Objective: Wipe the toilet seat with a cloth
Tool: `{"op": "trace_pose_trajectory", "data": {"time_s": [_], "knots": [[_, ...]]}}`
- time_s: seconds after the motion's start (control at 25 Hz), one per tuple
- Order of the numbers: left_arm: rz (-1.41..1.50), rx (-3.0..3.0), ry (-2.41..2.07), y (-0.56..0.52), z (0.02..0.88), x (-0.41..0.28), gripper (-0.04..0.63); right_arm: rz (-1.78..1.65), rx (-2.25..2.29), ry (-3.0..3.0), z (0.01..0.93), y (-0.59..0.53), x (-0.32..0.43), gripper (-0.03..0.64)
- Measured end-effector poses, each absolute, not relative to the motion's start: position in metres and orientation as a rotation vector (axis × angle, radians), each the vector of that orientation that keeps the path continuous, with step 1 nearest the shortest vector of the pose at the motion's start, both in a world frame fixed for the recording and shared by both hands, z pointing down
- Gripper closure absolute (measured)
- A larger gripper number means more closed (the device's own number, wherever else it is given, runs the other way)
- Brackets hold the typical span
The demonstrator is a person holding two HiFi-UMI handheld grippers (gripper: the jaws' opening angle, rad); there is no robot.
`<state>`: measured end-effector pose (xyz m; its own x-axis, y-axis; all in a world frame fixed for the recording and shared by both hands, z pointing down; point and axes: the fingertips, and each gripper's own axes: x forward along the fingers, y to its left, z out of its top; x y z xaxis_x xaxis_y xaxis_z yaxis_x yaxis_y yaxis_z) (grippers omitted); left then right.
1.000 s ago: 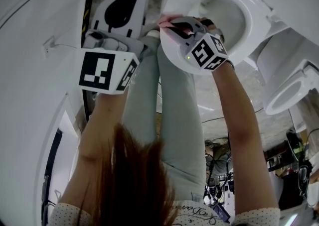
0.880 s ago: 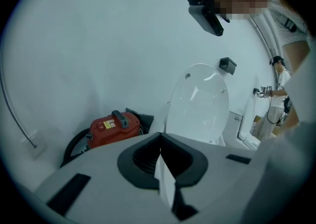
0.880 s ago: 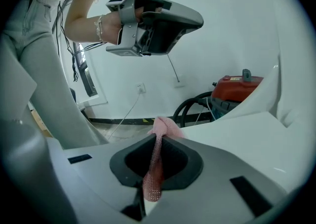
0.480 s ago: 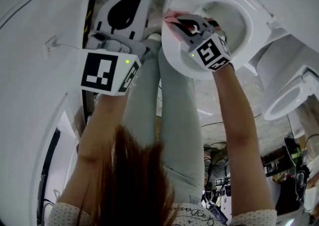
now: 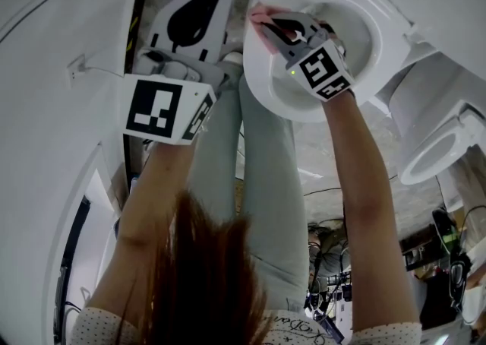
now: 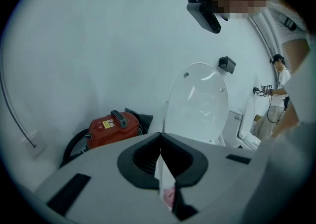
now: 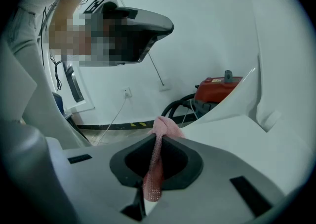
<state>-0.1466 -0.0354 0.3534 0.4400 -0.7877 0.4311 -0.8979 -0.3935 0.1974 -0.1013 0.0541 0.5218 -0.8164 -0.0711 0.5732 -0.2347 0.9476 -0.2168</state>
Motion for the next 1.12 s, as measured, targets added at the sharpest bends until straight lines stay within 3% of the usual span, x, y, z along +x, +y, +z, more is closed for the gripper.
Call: {"op": "trace_pose_trajectory", "data": {"time_s": [1.12], "knots": [[0.383, 2.313, -1.403, -0.039, 0.354, -0.124, 0.591, 0.370, 0.671, -2.454, 0.516, -0.030, -0.070, 0.586]]}}
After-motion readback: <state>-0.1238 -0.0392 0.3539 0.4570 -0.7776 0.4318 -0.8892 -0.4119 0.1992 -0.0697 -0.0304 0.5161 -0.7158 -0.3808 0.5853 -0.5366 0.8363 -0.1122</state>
